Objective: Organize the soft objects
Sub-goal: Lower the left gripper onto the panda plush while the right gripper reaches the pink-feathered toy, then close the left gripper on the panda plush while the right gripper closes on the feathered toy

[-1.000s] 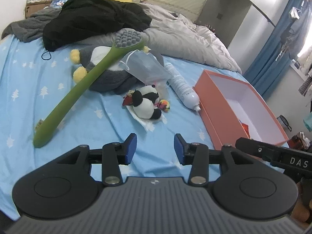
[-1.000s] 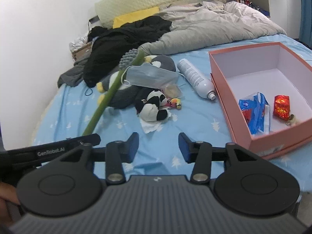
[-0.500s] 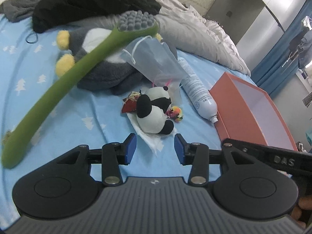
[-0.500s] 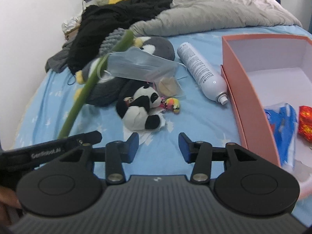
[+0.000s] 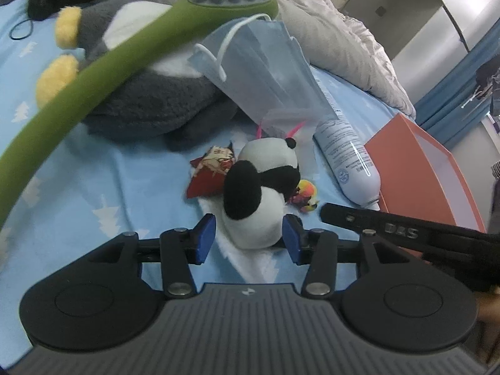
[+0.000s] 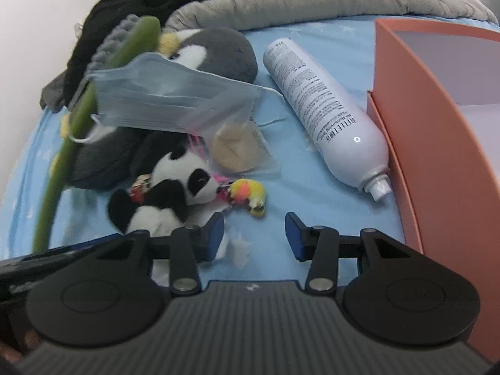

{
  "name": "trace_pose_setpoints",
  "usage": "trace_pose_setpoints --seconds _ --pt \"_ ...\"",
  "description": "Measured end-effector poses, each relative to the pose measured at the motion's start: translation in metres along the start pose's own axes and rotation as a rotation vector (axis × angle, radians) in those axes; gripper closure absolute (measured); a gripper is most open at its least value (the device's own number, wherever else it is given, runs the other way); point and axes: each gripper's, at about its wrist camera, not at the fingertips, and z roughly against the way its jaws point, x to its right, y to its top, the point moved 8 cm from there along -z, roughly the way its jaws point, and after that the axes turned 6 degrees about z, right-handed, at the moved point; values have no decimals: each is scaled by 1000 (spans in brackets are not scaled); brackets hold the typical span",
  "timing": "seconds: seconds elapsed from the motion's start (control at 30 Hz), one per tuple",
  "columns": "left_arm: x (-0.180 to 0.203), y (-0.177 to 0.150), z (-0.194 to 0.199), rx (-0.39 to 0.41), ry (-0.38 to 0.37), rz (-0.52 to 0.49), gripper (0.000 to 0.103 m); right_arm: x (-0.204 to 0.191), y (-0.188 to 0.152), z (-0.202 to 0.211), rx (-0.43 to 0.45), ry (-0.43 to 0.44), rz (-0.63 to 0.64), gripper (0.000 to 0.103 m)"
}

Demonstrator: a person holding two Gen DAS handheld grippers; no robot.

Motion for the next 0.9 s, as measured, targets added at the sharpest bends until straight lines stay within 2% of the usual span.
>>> trace_pose_setpoints --seconds 0.27,0.37,0.43,0.63,0.9 --pt "1 0 -22 -21 -11 24 50 4 7 -32 -17 18 31 61" --pt "2 0 -25 -22 -19 33 50 1 8 -38 -25 43 36 74" --pt "4 1 -26 -21 -16 28 50 0 9 -40 -24 40 47 78" --pt "7 4 -19 -6 4 26 58 2 8 -32 -15 29 49 85" --pt "28 6 5 36 0 -3 62 6 2 -2 9 2 54 86"
